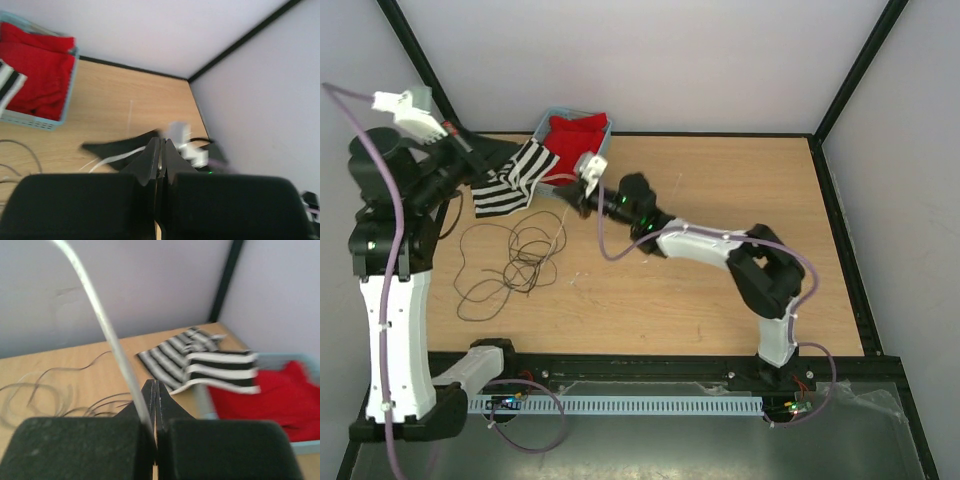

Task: Zip-tie the wires
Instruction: Pick up the cable at the center of the board.

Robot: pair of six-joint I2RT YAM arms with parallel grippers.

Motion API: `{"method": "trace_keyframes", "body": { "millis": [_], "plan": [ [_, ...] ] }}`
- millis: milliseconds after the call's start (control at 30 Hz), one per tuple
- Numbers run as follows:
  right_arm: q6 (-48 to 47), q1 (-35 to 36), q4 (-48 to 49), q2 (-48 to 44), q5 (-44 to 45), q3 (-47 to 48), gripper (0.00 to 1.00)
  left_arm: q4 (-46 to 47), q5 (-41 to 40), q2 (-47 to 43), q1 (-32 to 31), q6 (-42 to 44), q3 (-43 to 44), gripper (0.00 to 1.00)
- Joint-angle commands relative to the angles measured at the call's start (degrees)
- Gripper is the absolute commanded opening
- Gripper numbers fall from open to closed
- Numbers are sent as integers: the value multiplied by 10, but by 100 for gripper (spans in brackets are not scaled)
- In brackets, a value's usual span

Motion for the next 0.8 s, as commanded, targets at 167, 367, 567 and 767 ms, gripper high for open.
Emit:
{"method": "trace_keyframes", "body": {
  "millis": [167,367,567,767],
  "plan": [
    [-288,-53,-483,-80,124,286,0,-5,46,-33,103,-39,-26,0],
    [-425,-53,-581,-77,260,418,0,-5,50,-30,107,-40,-19,0],
    [-530,-62,-608,-119,430,387,0,-4,61,-29,107,-49,-34,0],
    [-597,-94,-599,-136,489,429,0,-2,83,-6,107,-72,-17,0]
  ]
}}
